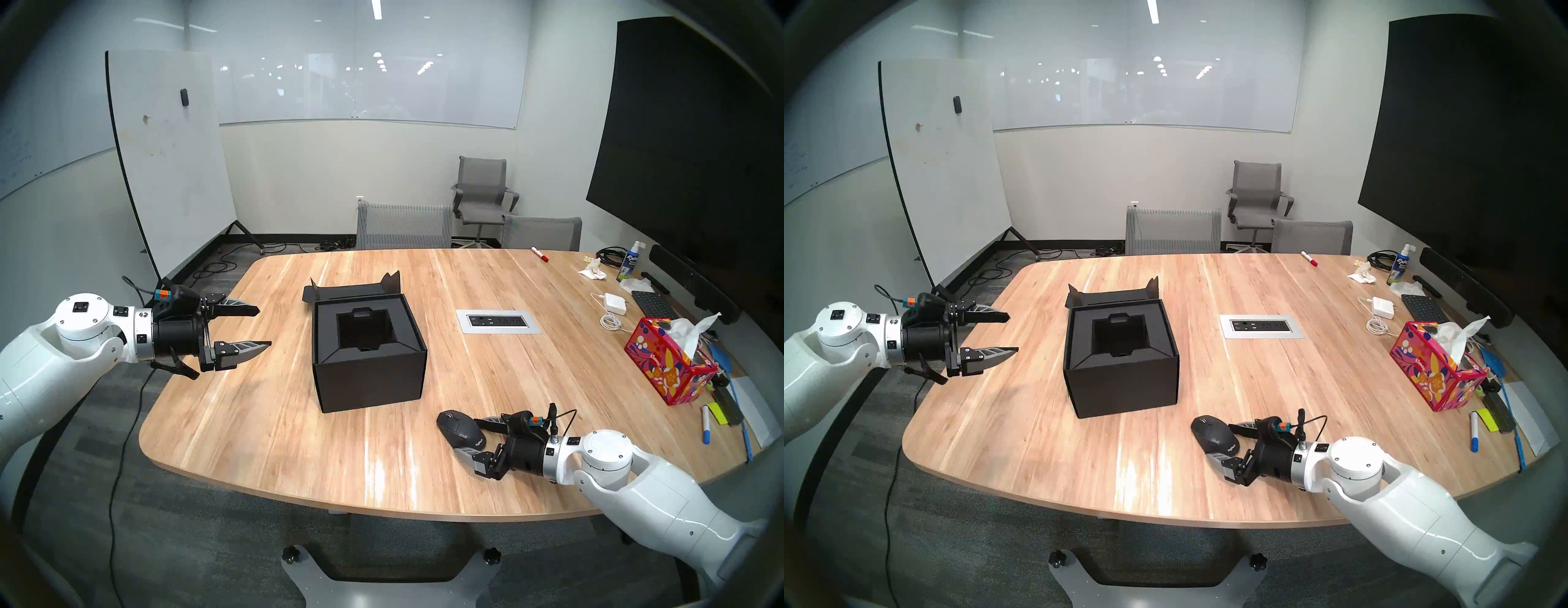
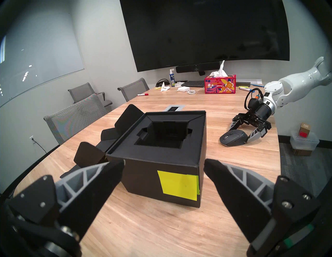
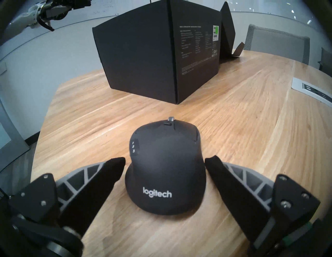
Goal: Open the box and place the mouse inside
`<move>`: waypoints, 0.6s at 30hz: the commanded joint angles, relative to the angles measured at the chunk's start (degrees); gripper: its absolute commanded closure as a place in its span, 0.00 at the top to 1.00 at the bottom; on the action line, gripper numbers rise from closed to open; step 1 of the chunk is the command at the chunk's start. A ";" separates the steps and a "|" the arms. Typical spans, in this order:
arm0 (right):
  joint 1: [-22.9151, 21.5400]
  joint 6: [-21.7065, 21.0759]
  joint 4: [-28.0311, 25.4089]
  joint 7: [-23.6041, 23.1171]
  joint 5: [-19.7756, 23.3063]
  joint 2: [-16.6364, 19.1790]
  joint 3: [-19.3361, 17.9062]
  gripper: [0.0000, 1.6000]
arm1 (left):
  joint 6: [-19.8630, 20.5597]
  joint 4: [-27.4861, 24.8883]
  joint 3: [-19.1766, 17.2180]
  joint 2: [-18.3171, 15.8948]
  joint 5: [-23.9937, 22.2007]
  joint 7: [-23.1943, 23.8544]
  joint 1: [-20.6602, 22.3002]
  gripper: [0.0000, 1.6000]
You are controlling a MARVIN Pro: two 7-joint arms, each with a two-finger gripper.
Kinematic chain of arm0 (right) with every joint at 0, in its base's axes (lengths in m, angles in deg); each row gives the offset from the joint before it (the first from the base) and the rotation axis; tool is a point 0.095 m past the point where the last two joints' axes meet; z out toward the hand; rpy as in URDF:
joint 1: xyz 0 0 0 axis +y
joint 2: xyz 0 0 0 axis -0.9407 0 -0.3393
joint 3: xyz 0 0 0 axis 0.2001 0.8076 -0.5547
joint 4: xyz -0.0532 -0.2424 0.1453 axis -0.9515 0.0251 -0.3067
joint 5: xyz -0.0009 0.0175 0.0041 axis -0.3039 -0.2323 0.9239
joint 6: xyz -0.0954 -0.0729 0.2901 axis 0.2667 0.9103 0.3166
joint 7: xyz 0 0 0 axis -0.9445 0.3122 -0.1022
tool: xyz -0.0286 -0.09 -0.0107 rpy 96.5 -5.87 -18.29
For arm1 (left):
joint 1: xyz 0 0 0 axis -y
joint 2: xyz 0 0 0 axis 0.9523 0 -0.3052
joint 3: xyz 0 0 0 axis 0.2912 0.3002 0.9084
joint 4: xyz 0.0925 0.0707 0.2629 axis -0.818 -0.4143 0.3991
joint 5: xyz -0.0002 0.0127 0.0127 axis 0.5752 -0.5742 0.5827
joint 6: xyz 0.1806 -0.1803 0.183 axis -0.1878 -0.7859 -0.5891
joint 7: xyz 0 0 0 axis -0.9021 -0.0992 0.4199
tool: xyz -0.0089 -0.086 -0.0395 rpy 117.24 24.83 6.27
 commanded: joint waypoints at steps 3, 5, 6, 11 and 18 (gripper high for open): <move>-1.16 0.19 -0.72 -0.20 -0.38 -0.25 -0.32 0.00 | -0.24 -0.22 -0.73 -0.21 -0.46 0.08 0.54 1.00; -0.90 -0.13 -1.46 0.10 -0.48 0.07 -0.59 0.00 | -0.24 -0.21 -0.72 -0.22 -0.46 0.07 0.55 1.00; -0.67 -0.33 -2.01 0.29 -0.44 0.36 -0.84 0.00 | -0.24 -0.21 -0.71 -0.22 -0.46 0.07 0.56 1.00; 0.53 -1.20 -5.15 1.28 -0.30 2.18 -2.23 0.00 | -0.25 -0.21 -0.66 -0.23 -0.46 0.06 0.59 1.00; 1.15 -3.26 -9.61 2.56 0.17 4.62 -4.48 0.00 | -0.26 -0.21 -0.60 -0.25 -0.45 0.03 0.63 1.00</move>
